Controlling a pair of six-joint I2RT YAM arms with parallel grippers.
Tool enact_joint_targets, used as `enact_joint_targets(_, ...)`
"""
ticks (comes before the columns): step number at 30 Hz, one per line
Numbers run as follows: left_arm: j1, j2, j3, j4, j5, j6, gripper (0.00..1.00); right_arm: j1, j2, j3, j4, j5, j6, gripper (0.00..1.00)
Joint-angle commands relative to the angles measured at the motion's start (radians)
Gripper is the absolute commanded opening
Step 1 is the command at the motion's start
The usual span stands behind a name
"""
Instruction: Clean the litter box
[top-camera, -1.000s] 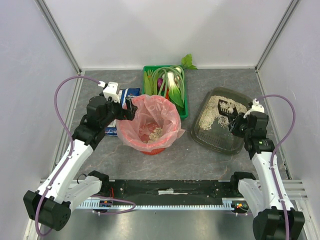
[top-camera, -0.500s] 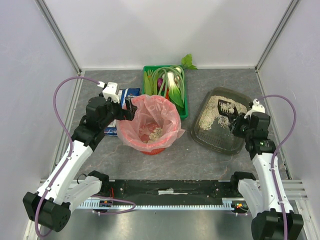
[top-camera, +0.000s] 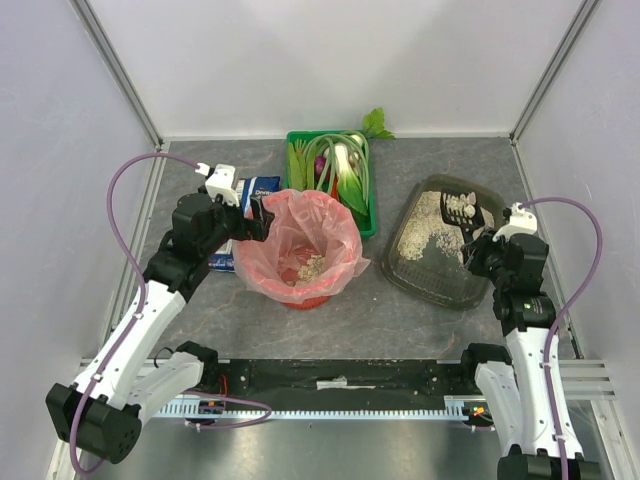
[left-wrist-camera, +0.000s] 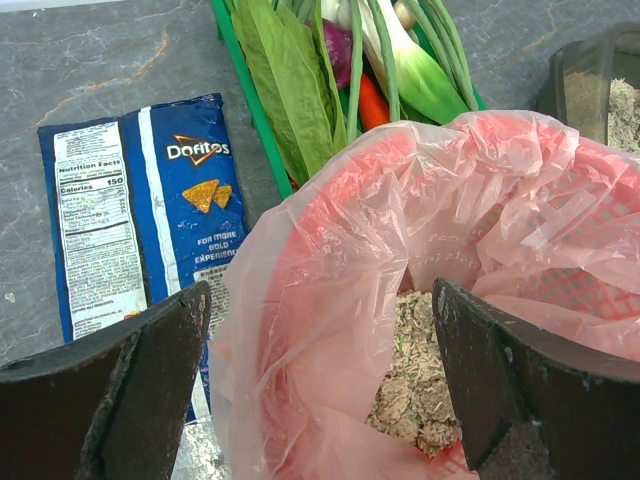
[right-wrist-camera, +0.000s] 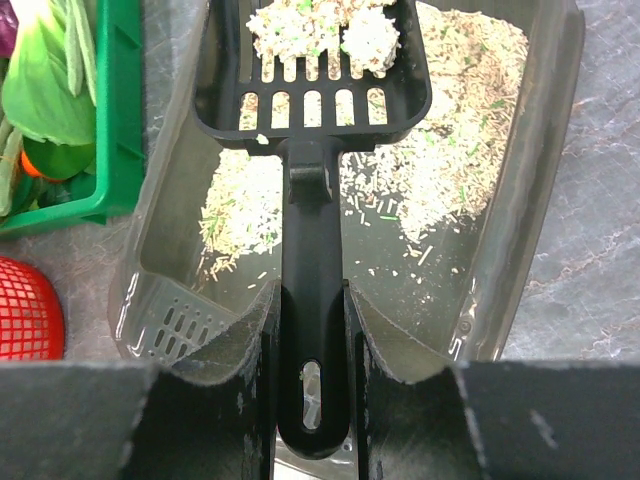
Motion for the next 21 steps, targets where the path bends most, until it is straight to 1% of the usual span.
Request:
enact_joint_targets(1, -0.001, 0.000, -0.001, 0.054, 0.003, -0.003, 0.97, 0.009, -0.027, 0.014, 0.040, -0.033, -0.023, 0.00)
enact_joint_targets(4, -0.002, 0.000, 0.002, 0.054, -0.003, -0.011, 0.97, 0.020, -0.048, 0.027, 0.019, 0.047, -0.049, 0.00)
enact_joint_targets(6, -0.001, 0.000, 0.002, 0.054, -0.013, -0.017, 0.96, 0.025, -0.061, 0.031, 0.034, 0.137, -0.073, 0.00)
enact_joint_targets(7, -0.001, -0.001, 0.002, 0.052, -0.014, -0.020, 0.97, 0.025, -0.070, 0.031, 0.045, 0.151, -0.086, 0.00)
enact_joint_targets(8, -0.001, -0.003, 0.002, 0.054, -0.022, -0.022, 0.97, 0.023, -0.073, 0.040, 0.066, 0.153, -0.121, 0.00)
enact_joint_targets(10, -0.001, -0.010, 0.002, 0.052, -0.032, -0.020, 0.97, 0.025, -0.067, 0.055, 0.073, 0.093, -0.138, 0.00)
enact_joint_targets(14, -0.001, -0.019, -0.003, 0.057, -0.049, -0.017, 0.97, 0.028, -0.050, 0.081, 0.031, -0.052, -0.113, 0.00)
enact_joint_targets(15, -0.002, -0.018, -0.004, 0.060, -0.048, -0.017, 0.97, 0.029, -0.053, 0.080, 0.024, -0.057, -0.116, 0.00)
enact_joint_targets(18, -0.002, -0.010, -0.003, 0.060, -0.037, -0.019, 0.97, 0.029, -0.067, 0.069, 0.022, 0.085, -0.119, 0.00)
enact_joint_targets(19, -0.002, -0.009, -0.003, 0.062, -0.026, -0.020, 0.97, 0.029, -0.067, 0.064, 0.045, 0.107, -0.124, 0.00)
enact_joint_targets(21, -0.002, -0.007, -0.004, 0.060, -0.020, -0.022, 0.97, 0.029, -0.044, 0.061, 0.066, 0.009, -0.103, 0.00)
